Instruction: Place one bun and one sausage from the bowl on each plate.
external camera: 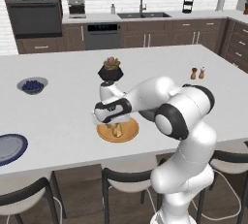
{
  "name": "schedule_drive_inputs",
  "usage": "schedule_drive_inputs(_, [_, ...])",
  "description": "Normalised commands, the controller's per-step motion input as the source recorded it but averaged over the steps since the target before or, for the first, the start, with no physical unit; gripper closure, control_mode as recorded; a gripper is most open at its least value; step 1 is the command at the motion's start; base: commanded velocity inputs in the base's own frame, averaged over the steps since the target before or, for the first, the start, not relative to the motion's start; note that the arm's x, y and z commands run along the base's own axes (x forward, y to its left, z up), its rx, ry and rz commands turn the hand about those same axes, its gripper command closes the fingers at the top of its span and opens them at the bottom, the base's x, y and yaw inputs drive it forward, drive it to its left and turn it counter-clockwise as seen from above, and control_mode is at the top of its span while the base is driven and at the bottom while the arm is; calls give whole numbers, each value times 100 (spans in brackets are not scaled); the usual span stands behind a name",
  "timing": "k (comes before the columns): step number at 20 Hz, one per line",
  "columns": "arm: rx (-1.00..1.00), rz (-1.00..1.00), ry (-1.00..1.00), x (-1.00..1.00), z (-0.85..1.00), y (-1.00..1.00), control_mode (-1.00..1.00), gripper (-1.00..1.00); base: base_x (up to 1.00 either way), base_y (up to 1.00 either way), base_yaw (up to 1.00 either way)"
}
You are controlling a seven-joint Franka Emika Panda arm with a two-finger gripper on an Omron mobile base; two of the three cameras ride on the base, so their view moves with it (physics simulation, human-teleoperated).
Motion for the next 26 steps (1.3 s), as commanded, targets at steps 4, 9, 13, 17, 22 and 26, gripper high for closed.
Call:
schedule_drive_inputs(4, [0, 0, 0, 15, -19, 7, -100, 100, 0, 0, 0])
schedule_drive_inputs(9, [0, 0, 0, 14, -29, 3, -100, 100, 0, 0, 0])
schedule_drive_inputs(13, [0, 0, -2, 2, -3, 0, -100, 100, 0, 0, 0])
schedule_drive_inputs(17, [0, 0, 0, 0, 0, 0, -100, 100, 0, 0, 0])
schedule_drive_inputs(22, [0, 0, 0, 0, 0, 0, -100, -100, 0, 0, 0])
schedule_drive_inputs(26, [0, 0, 0, 0, 0, 0, -100, -100, 0, 0, 0])
